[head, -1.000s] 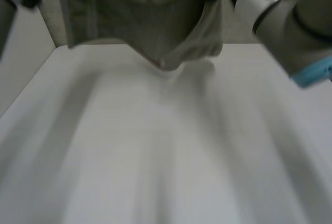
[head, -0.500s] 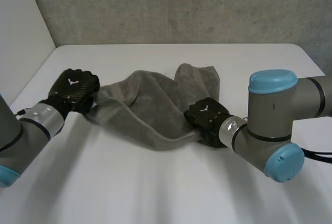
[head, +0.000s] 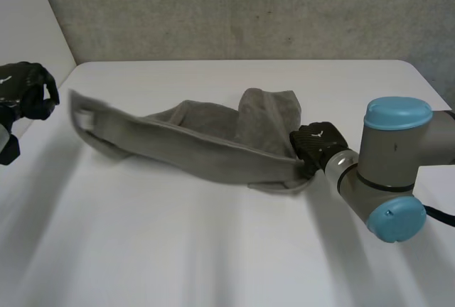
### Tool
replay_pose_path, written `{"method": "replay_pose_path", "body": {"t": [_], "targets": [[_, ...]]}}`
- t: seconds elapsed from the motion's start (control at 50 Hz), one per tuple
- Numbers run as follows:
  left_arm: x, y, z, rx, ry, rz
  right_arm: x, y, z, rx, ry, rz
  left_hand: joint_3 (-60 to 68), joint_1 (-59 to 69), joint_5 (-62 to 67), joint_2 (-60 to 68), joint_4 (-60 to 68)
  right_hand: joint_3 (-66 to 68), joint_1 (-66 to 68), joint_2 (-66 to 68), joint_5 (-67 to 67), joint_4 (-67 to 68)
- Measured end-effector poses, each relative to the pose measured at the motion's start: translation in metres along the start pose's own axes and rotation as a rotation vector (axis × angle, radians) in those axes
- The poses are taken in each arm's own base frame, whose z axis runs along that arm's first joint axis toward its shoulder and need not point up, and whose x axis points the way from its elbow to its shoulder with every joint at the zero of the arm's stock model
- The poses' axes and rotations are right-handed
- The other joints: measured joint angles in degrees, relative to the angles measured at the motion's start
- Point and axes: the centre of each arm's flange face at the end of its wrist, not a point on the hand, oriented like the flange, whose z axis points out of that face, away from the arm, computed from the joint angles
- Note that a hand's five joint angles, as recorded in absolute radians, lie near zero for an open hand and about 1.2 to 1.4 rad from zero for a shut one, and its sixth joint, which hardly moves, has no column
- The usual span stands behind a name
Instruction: Fold the towel.
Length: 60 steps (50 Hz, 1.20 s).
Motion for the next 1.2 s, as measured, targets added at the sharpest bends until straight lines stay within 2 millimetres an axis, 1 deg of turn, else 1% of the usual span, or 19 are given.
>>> {"method": "replay_pose_path", "body": {"t": [0.04,0.08,0.12,0.2,0.24,0.26,0.34,0.36,0.4,0.42,0.44,0.52,0.6,0.64,0.7,0.8,0.92,1.02,1.2], "targets": [[-0.003,0.0,0.0,0.0,-0.008,-0.004,0.002,-0.001,-0.001,0.001,0.001,0.004,0.0,0.05,0.44,0.05,0.0,5.09,5.14,5.32,5.0,5.01],[-0.005,0.001,0.001,-0.003,-0.014,-0.013,0.003,-0.002,-0.002,0.001,0.001,0.007,0.0,0.05,0.49,0.05,0.0,16.34,17.62,16.81,16.59,16.38],[-0.005,0.001,0.0,-0.006,-0.015,-0.022,0.005,-0.006,-0.004,0.003,-0.004,0.008,0.0,0.05,0.5,0.05,0.0,23.66,24.11,23.53,24.03,23.47],[-0.002,0.003,-0.001,-0.012,-0.007,-0.039,0.006,-0.019,-0.012,0.013,-0.03,0.009,0.0,0.05,0.5,0.05,0.0,25.26,24.32,23.95,25.21,25.58],[0.003,0.002,-0.003,-0.011,0.005,-0.05,0.009,-0.037,-0.023,0.039,-0.059,0.009,0.01,0.05,0.5,0.06,0.0,25.26,24.32,23.95,25.21,25.59],[0.004,0.001,-0.003,-0.01,0.008,-0.053,0.01,-0.041,-0.025,0.046,-0.066,0.01,0.0,0.05,0.5,0.05,0.0,25.26,24.32,23.95,25.21,25.59],[0.016,-0.009,-0.01,0.012,0.039,-0.066,0.016,-0.076,-0.049,0.119,-0.121,0.008,0.01,0.05,0.5,0.05,0.0,25.27,24.32,23.95,25.21,25.59],[0.017,-0.01,-0.011,0.015,0.044,-0.067,0.016,-0.08,-0.052,0.128,-0.127,0.008,0.0,0.05,0.5,0.05,0.0,25.27,24.32,23.95,25.21,25.59],[0.024,-0.015,-0.016,0.027,0.061,-0.07,0.018,-0.091,-0.06,0.154,-0.142,0.01,-2.13,-0.97,-0.87,-1.64,-2.11,25.27,24.32,23.95,25.21,25.59],[0.028,-0.018,-0.019,0.033,0.071,-0.07,0.019,-0.095,-0.064,0.162,-0.149,0.012,-6.55,-4.9,-4.41,-5.88,-6.85,25.28,24.33,23.95,25.21,25.59],[0.033,-0.021,-0.023,0.04,0.087,-0.07,0.019,-0.097,-0.067,0.167,-0.159,0.016,-15.89,-14.21,-14.72,-15.42,-16.51,25.27,24.33,23.95,25.21,25.59],[0.054,-0.027,-0.036,0.056,0.153,-0.065,0.015,-0.092,-0.068,0.149,-0.182,0.024,-40.52,-40.12,-40.12,-40.1,-41.06,25.28,24.33,23.95,25.21,25.59],[0.081,-0.027,-0.052,0.052,0.25,-0.064,0.007,-0.075,-0.06,0.092,-0.202,0.022,-55.89,-54.61,-56.01,-55.45,-56.14,25.28,24.33,23.95,25.21,25.59],[0.093,-0.025,-0.058,0.044,0.291,-0.067,0.004,-0.067,-0.055,0.067,-0.209,0.018,-57.3,-55.64,-57.88,-57.02,-57.45,25.28,24.33,23.95,25.21,25.59],[0.12,-0.017,-0.072,0.008,0.38,-0.08,0.0,-0.055,-0.05,0.034,-0.221,0.007,-59.42,-57.85,-60.22,-59.23,-59.68,25.28,24.33,23.95,25.21,25.59],[0.155,0.0,-0.081,-0.057,0.45,-0.095,-0.003,-0.048,-0.047,0.014,-0.231,-0.002,-60.61,-59.05,-61.43,-60.15,-60.6,25.28,24.33,23.95,25.21,25.59],[0.192,0.022,-0.07,-0.134,0.377,-0.074,-0.005,-0.043,-0.046,0.0,-0.238,-0.001,-61.31,-59.47,-62.0,-60.61,-61.18,25.28,24.33,23.95,25.21,25.6],[0.217,0.041,-0.048,-0.177,0.285,-0.01,-0.007,-0.038,-0.046,-0.012,-0.243,0.002,-61.37,-59.48,-62.13,-60.73,-61.19,25.29,24.33,23.95,25.21,25.59],[0.236,0.073,-0.016,-0.222,0.219,0.078,-0.009,-0.033,-0.047,-0.021,-0.246,0.003,-61.37,-59.48,-62.13,-60.73,-61.2,25.3,24.33,23.95,25.21,25.6]]}}
